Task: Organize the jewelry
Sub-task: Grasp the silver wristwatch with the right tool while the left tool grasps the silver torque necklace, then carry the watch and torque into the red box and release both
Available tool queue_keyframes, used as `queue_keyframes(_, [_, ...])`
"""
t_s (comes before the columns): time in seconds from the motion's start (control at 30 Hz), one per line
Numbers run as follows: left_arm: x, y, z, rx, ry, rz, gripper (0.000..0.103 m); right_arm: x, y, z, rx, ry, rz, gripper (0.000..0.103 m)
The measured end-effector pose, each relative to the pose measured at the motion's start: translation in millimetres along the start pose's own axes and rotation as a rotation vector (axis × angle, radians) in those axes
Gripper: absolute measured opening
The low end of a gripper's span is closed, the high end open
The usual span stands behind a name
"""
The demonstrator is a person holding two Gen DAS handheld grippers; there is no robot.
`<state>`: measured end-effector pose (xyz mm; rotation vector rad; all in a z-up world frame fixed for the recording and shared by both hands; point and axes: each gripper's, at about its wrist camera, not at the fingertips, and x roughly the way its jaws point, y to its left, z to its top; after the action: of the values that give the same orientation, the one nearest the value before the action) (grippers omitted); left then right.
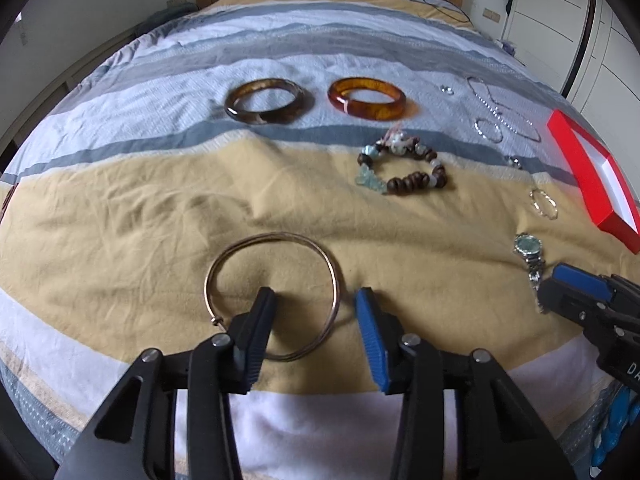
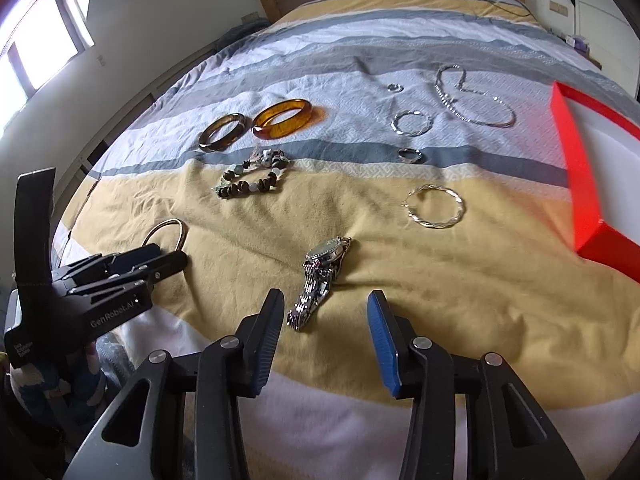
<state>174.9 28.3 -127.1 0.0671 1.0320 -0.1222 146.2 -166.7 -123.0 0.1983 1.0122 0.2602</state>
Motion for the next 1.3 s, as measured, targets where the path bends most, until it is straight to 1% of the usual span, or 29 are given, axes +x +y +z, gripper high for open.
queue_keyframes(0.1, [8,-1,2,0.015,0.012,-0.001,0.038,14,-1,5,0.009,0.009,0.011,0.040])
queue_keyframes(0.2, [13,-4,6,0.034,0.018,-0.010,0.031,24,-3,11,0.014,0.010,0.023,0.037])
queue_keyframes(0.27, [16,-5,9,0.043,0.022,-0.033,0.015,33,-4,15,0.019,0.016,0.031,0.033])
queue_keyframes(0.33, [19,-7,13,0.046,0.024,-0.040,0.007,41,-6,16,0.023,0.024,0.034,0.026])
queue_keyframes(0.37, [19,-8,14,0.043,0.022,-0.043,0.005,45,-8,16,0.030,0.028,0.039,0.025])
queue_keyframes(0.5, [14,-6,17,0.008,-0.004,-0.050,0.004,44,-8,18,0.022,0.033,0.047,0.022])
queue_keyframes(0.7, [-6,2,16,-0.048,-0.023,-0.061,0.004,20,-3,16,0.004,0.008,0.048,0.021])
queue_keyframes(0.97, [-50,0,9,-0.084,-0.081,-0.079,0.004,-31,7,8,-0.009,-0.067,0.056,0.020])
queue_keyframes(1.0, [-56,-1,7,-0.083,-0.090,-0.079,0.004,-38,8,7,-0.008,-0.076,0.058,0.013])
queue_keyframes(1.03, [-62,-3,6,-0.080,-0.098,-0.079,0.004,-45,9,6,-0.009,-0.086,0.057,0.011])
queue_keyframes(1.3, [-115,-27,2,-0.055,-0.172,-0.113,0.004,-107,13,-7,-0.006,-0.188,0.044,0.011])
